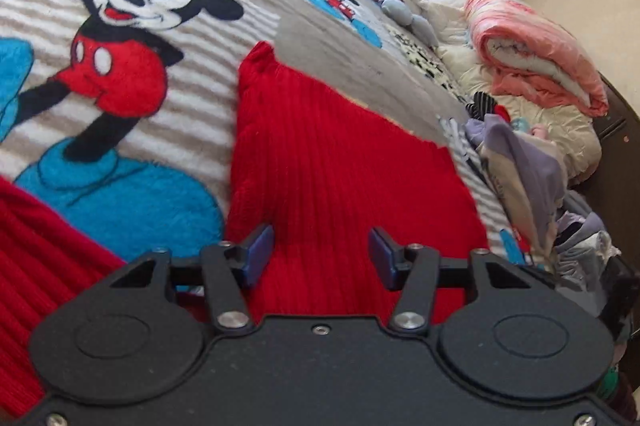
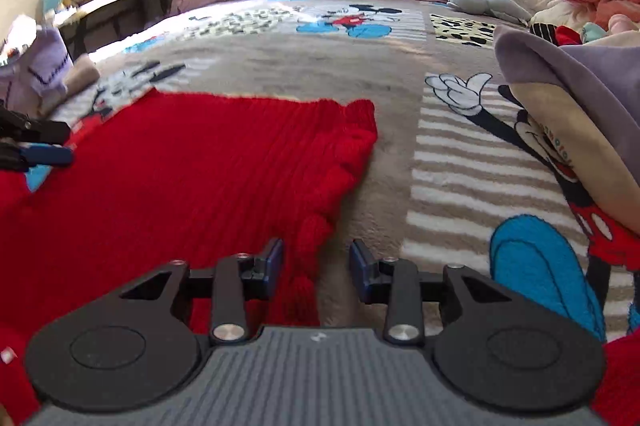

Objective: Fold clothes
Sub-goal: 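Pull the hem with both grippers to spread the sweater flat, release, then reach the left gripper to a red sleeve cuff and close on it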

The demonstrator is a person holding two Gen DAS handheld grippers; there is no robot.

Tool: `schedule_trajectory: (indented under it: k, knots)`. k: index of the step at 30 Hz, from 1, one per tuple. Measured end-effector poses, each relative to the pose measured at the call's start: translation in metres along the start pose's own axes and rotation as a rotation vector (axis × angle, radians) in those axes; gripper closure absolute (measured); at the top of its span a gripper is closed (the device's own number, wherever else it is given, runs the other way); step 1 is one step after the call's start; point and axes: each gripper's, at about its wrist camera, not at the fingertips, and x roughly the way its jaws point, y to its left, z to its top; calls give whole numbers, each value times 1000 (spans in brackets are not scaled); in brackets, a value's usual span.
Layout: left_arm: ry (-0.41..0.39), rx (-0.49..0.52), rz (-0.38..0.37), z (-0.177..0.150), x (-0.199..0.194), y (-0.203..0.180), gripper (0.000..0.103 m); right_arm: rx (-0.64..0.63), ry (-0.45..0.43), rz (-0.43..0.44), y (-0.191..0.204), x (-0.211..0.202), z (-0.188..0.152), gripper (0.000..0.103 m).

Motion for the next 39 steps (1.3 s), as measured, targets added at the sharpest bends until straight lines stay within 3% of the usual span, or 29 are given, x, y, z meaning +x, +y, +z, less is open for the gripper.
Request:
schedule_trajectory:
  k: [2, 5, 7, 8, 10, 14, 16, 18, 20, 21, 22, 25, 30, 34, 35, 37, 39]
  knots:
    - [-50, 1, 7, -5, -20, -5, 66, 80, -16, 27, 0, -17, -1, 65]
    - [-102, 111, 43, -23, -42, -25, 57, 6, -135, 36, 25, -56, -13, 65]
    - [-133, 189, 77, -36, -54, -37, 46, -29, -111, 51, 40, -65, -27, 61]
    - [-117, 214, 111, -44, -52, -39, 45, -39, -56, 44, 45, -61, -34, 60]
    - [-65, 255, 191, -60, -41, -39, 48, -124, -45, -25, 60, -58, -52, 58]
    - [-159, 393, 234, -85, -72, -72, 48, -195, -147, -22, 93, -95, -64, 59]
    - [-136, 413, 239, -104, -75, -78, 48, -241, -198, 3, 112, -112, -77, 59]
    - [-62, 460, 271, -130, -61, -78, 48, -339, -151, -12, 133, -109, -89, 59]
    - [-76, 565, 326, -146, -64, -92, 48, -432, -96, -65, 151, -101, -102, 60]
    - [-101, 606, 330, -151, -70, -100, 49, -457, -114, -72, 158, -106, -105, 62]
    - [-103, 615, 318, -154, -74, -102, 48, -478, -141, -75, 165, -113, -107, 70]
    - [-55, 602, 302, -169, -71, -95, 45, -435, -68, -32, 165, -112, -115, 62]
    - [-78, 569, 246, -166, -90, -96, 45, -390, -82, 20, 159, -129, -115, 60]
    - [-165, 557, 251, -166, -101, -99, 46, -190, -117, 60, 133, -151, -111, 59]
    - [-157, 550, 245, -165, -98, -99, 46, -129, -129, 65, 125, -157, -108, 59]
    - [-46, 532, 229, -166, -83, -93, 44, 26, -149, 65, 96, -162, -106, 57]
    - [-35, 549, 234, -168, -80, -96, 42, 185, -168, 63, 67, -166, -105, 54]
